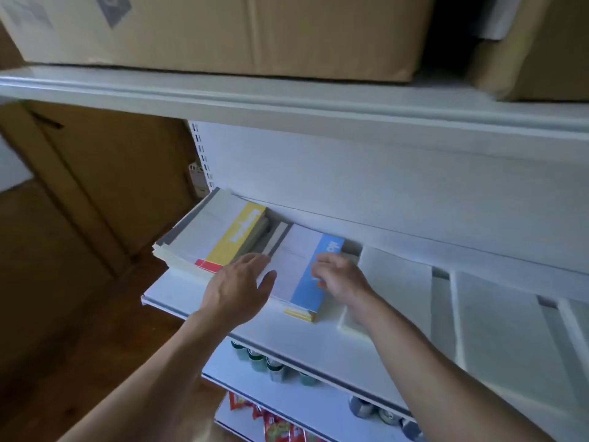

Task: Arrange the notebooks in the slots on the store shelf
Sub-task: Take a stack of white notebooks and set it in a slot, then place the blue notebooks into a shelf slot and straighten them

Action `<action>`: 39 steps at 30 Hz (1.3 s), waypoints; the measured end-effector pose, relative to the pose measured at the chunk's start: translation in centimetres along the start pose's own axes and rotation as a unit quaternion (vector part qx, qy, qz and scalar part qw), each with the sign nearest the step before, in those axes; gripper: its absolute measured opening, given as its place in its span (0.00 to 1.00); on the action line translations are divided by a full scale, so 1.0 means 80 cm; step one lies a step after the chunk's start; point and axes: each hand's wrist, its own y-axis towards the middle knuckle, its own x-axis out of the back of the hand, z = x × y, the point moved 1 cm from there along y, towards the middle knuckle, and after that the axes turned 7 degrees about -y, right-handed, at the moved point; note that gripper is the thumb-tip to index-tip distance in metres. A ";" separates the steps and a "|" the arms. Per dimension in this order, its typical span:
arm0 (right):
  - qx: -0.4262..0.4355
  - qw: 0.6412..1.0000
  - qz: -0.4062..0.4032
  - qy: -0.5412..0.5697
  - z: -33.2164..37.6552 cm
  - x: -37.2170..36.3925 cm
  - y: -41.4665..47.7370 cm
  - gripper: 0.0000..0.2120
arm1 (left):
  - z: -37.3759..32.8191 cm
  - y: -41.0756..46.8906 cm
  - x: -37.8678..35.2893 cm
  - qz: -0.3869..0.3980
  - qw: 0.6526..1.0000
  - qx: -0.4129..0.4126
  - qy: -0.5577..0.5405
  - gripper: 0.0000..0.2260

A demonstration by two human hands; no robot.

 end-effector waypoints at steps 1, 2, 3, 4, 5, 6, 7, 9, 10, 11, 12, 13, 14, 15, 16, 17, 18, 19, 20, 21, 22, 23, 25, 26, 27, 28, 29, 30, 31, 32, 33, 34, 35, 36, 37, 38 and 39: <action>-0.010 1.000 -0.015 -0.004 0.010 -0.017 0.007 0.15 | 0.022 0.008 0.005 0.003 1.000 -0.016 0.000 0.16; -0.014 0.998 -0.046 -0.028 0.018 -0.031 0.013 0.16 | 0.039 0.016 0.008 0.008 0.999 -0.035 0.001 0.16; -0.019 0.995 -0.084 -0.052 0.023 -0.040 0.018 0.16 | 0.051 0.022 0.008 0.015 0.998 -0.061 -0.004 0.18; -0.022 0.990 -0.122 -0.065 0.025 -0.045 0.021 0.18 | 0.057 0.025 0.005 0.031 0.995 -0.090 -0.010 0.22; -0.029 0.986 -0.149 -0.074 0.026 -0.048 0.021 0.20 | 0.060 0.026 0.001 0.052 0.991 -0.120 -0.016 0.25; -0.036 0.981 -0.172 -0.082 0.024 -0.048 0.021 0.21 | 0.059 0.026 -0.005 0.076 0.986 -0.146 -0.014 0.27; -0.047 0.978 -0.186 -0.081 0.021 -0.048 0.020 0.22 | 0.059 0.026 -0.016 0.105 0.981 -0.164 -0.004 0.28; -0.067 0.975 -0.198 -0.073 0.014 -0.048 0.015 0.23 | 0.060 0.025 -0.035 0.142 0.975 -0.172 0.019 0.29; -0.076 0.975 -0.198 -0.071 0.012 -0.047 0.013 0.21 | 0.060 0.026 -0.041 0.151 0.974 -0.164 0.030 0.30; -0.086 0.975 -0.197 -0.062 0.010 -0.047 0.013 0.18 | 0.061 0.028 -0.045 0.158 0.975 -0.153 0.036 0.31; -0.089 0.975 -0.198 -0.045 0.007 -0.047 0.014 0.12 | 0.063 0.030 -0.048 0.165 0.975 -0.141 0.040 0.31; -0.102 0.974 -0.201 -0.021 0.003 -0.047 0.016 0.06 | 0.064 0.031 -0.049 0.169 0.975 -0.134 0.048 0.32; -0.110 0.973 -0.201 0.010 0.002 -0.048 0.018 0.05 | 0.064 0.032 -0.050 0.173 0.974 -0.132 0.060 0.32; -0.126 0.971 -0.195 0.050 -0.002 -0.048 0.020 0.10 | 0.063 0.032 -0.050 0.178 0.972 -0.135 0.074 0.33; -0.142 0.968 -0.184 0.098 -0.005 -0.049 0.021 0.12 | 0.061 0.032 -0.051 0.184 0.970 -0.140 0.080 0.33; -0.156 0.961 -0.177 0.141 -0.009 -0.050 0.022 0.10 | 0.058 0.032 -0.051 0.190 0.968 -0.145 0.080 0.33; -0.167 0.956 -0.172 0.168 -0.014 -0.049 0.023 0.07 | 0.054 0.032 -0.052 0.198 0.966 -0.148 0.077 0.34; -0.172 0.953 -0.171 0.181 -0.020 -0.048 0.025 0.03 | 0.050 0.032 -0.053 0.204 0.965 -0.151 0.071 0.34; -0.173 0.951 -0.173 0.191 -0.022 -0.045 0.025 0.03 | 0.046 0.032 -0.055 0.210 0.964 -0.154 0.059 0.34; -0.175 0.949 -0.178 0.195 -0.024 -0.042 0.026 0.05 | 0.044 0.033 -0.056 0.214 0.963 -0.158 0.043 0.34; -0.173 0.947 -0.183 0.199 -0.024 -0.039 0.025 0.06 | 0.043 0.034 -0.057 0.217 0.962 -0.161 0.028 0.34; -0.172 0.947 -0.186 0.200 -0.024 -0.036 0.024 0.07 | 0.043 0.036 -0.059 0.216 0.963 -0.163 0.013 0.33; -0.166 0.947 -0.183 0.205 -0.026 -0.031 0.024 0.08 | 0.046 0.038 -0.059 0.207 0.965 -0.161 -0.019 0.32; -0.161 0.949 -0.182 0.202 -0.027 -0.031 0.024 0.08 | 0.048 0.038 -0.059 0.204 0.966 -0.154 -0.033 0.32; -0.157 0.950 -0.183 0.196 -0.029 -0.032 0.026 0.08 | 0.048 0.038 -0.058 0.201 0.968 -0.144 -0.050 0.31; -0.153 0.952 -0.189 0.183 -0.030 -0.033 0.027 0.08 | 0.046 0.039 -0.056 0.195 0.969 -0.133 -0.071 0.31; -0.149 0.954 -0.197 0.172 -0.029 -0.034 0.027 0.07 | 0.042 0.040 -0.055 0.189 0.970 -0.116 -0.098 0.30; -0.143 0.956 -0.201 0.160 -0.029 -0.035 0.028 0.07 | 0.038 0.044 -0.054 0.180 0.971 -0.097 -0.128 0.29; -0.135 0.957 -0.203 0.157 -0.027 -0.036 0.029 0.08 | 0.036 0.049 -0.054 0.172 0.969 -0.069 -0.166 0.28; -0.128 0.958 -0.205 0.155 -0.025 -0.036 0.029 0.08 | 0.033 0.055 -0.052 0.168 0.962 -0.038 -0.213 0.25; -0.125 0.957 -0.207 0.158 -0.024 -0.036 0.030 0.09 | 0.032 0.062 -0.049 0.172 0.945 0.005 -0.278 0.20; -0.123 0.957 -0.209 0.158 -0.024 -0.036 0.030 0.09 | 0.031 0.068 -0.045 0.165 0.918 0.049 -0.358 0.14; -0.123 0.957 -0.211 0.159 -0.025 -0.036 0.031 0.09 | 0.030 0.074 -0.041 0.163 0.882 0.099 -0.431 0.11; -0.123 0.955 -0.213 0.163 -0.025 -0.035 0.032 0.10 | 0.028 0.078 -0.034 0.168 0.847 0.140 -0.484 0.13; -0.126 0.952 -0.217 0.172 -0.025 -0.035 0.032 0.10 | 0.029 0.084 -0.031 0.175 0.822 0.174 -0.514 0.21; -0.131 0.950 -0.220 0.180 -0.026 -0.035 0.032 0.10 | 0.031 0.089 -0.030 0.179 0.806 0.193 -0.531 0.26; -0.134 0.947 -0.221 0.188 -0.026 -0.035 0.031 0.10 | 0.034 0.094 -0.032 0.180 0.795 0.204 -0.543 0.28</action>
